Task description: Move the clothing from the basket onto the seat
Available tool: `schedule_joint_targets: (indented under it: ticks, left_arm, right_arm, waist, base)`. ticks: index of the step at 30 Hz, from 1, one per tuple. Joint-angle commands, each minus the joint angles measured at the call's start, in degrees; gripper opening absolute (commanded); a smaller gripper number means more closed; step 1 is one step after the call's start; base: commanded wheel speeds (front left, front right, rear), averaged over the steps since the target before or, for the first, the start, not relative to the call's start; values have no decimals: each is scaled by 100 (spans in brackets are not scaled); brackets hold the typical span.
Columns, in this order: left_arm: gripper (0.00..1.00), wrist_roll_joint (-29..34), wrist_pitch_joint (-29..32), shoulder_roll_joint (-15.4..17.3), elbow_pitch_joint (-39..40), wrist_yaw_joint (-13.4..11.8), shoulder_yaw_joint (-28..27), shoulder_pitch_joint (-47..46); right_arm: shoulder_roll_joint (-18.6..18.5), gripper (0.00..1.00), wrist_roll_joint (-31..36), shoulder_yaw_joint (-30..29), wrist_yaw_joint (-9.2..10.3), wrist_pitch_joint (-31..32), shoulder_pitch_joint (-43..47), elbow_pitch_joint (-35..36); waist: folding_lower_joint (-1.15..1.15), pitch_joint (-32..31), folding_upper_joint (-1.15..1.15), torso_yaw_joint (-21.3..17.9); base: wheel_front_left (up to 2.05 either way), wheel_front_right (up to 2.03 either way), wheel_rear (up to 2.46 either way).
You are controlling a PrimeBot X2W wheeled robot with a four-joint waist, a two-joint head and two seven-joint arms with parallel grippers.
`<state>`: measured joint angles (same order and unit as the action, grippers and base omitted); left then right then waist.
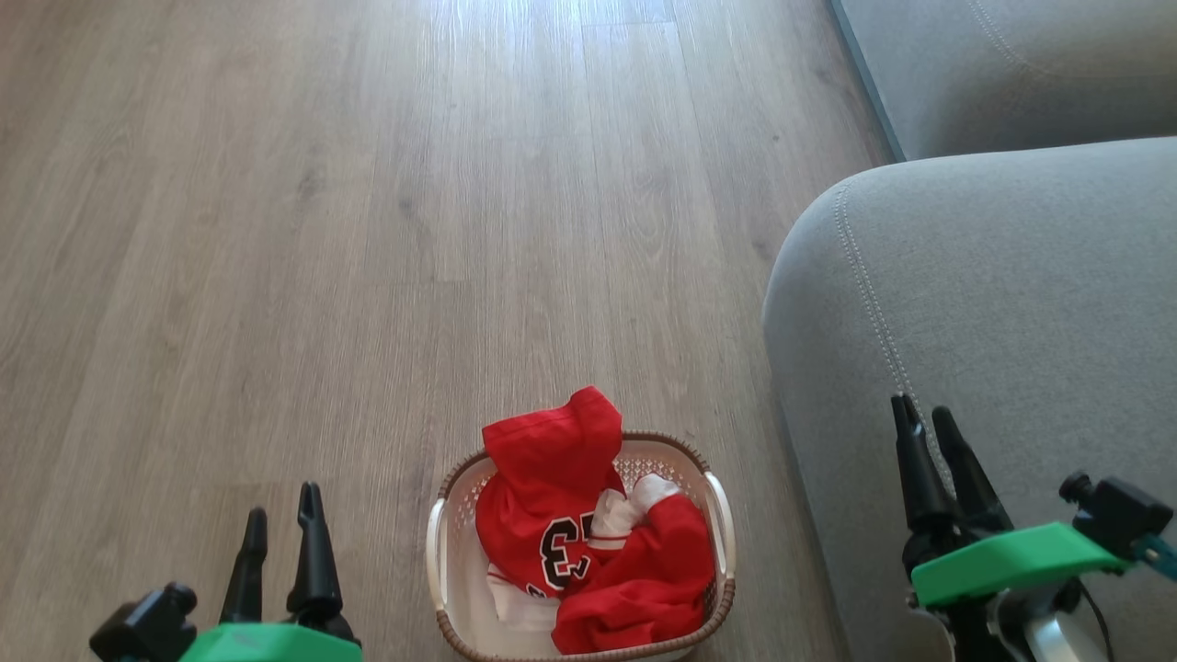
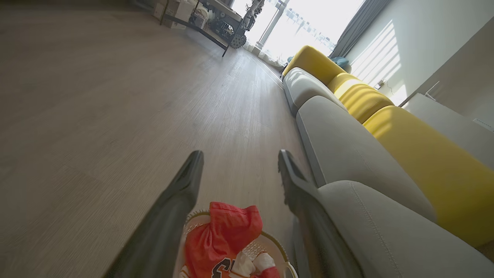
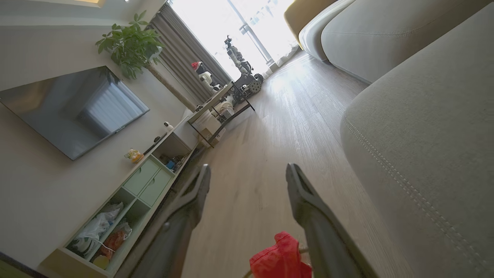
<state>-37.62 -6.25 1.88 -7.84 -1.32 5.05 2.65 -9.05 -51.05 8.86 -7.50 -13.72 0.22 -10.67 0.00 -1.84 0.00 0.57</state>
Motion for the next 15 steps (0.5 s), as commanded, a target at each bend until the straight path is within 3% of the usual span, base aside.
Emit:
schedule_joint_targets:
  ticks: [1, 15]
  left_arm:
    - [100, 212, -100, 70, 224, -34, -61, -34]
    - [100, 1271, -351, 80, 91, -132, 92, 27]
  right_arm:
    - [11, 100, 243, -16, 1, -68, -98, 135]
    - [207, 100, 1509, -172, 1, -88, -141, -326]
  waist:
    - [0, -5, 0, 1]
    - [0, -55, 0, 6]
  base:
    - [0, 0, 0]
    - [0, 0, 0]
